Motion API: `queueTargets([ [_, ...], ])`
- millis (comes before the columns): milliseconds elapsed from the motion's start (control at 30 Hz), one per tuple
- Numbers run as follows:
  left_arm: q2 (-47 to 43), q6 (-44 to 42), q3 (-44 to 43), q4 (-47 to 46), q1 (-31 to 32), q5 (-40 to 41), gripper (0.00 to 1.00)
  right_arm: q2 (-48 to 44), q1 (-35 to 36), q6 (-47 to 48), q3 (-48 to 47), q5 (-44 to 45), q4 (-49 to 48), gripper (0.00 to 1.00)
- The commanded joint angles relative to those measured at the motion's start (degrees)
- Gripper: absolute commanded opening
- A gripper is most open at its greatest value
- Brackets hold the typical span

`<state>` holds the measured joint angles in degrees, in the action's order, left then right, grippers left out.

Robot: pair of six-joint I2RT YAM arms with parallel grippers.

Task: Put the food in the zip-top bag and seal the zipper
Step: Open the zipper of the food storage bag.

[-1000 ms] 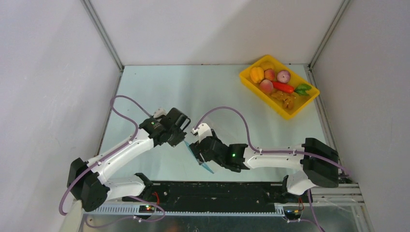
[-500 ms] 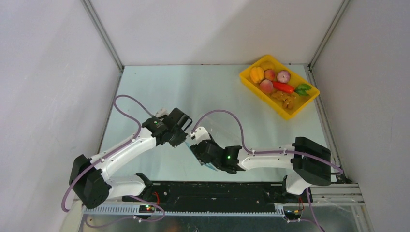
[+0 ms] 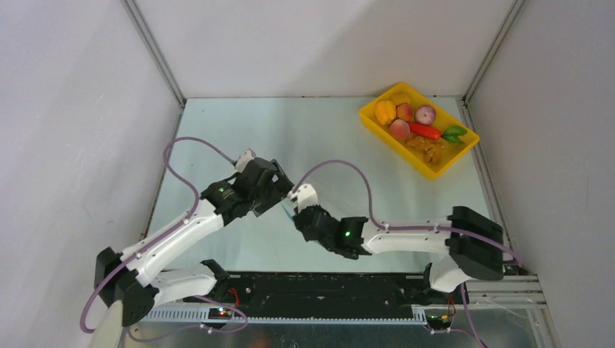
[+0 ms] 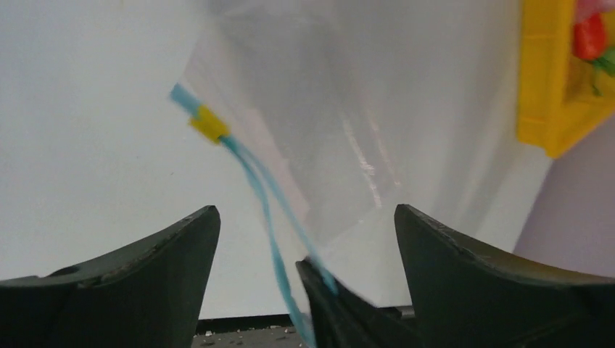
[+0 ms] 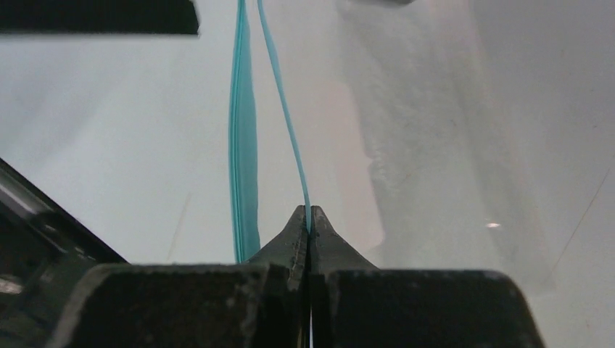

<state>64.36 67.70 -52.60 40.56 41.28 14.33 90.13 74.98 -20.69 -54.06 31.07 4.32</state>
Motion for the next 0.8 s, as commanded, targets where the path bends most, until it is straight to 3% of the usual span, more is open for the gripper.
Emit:
queueTargets([
  [0, -9.1, -9.6, -0.2, -10.7, 1.0, -0.4, 0.99, -6.8, -5.8, -8.9, -2.0, -4.3, 1.6, 0.0],
  [233, -16.3, -16.8, 0.6, -16.9, 1.3, -0.6, 1.0, -15.9, -15.6, -19.2, 0.5, -20.7, 0.8, 0.0],
  [400, -15.1, -19.0, 0.2, -21.1, 1.7, -3.7, 1.0, -18.6, -16.2, -20.2, 0.5, -20.8, 1.5, 0.0],
  [767, -4.9, -19.3, -5.9, -14.8, 3.8, -3.2, 1.0, -19.1, -15.6, -21.1, 0.5, -14.9, 1.4, 0.0],
])
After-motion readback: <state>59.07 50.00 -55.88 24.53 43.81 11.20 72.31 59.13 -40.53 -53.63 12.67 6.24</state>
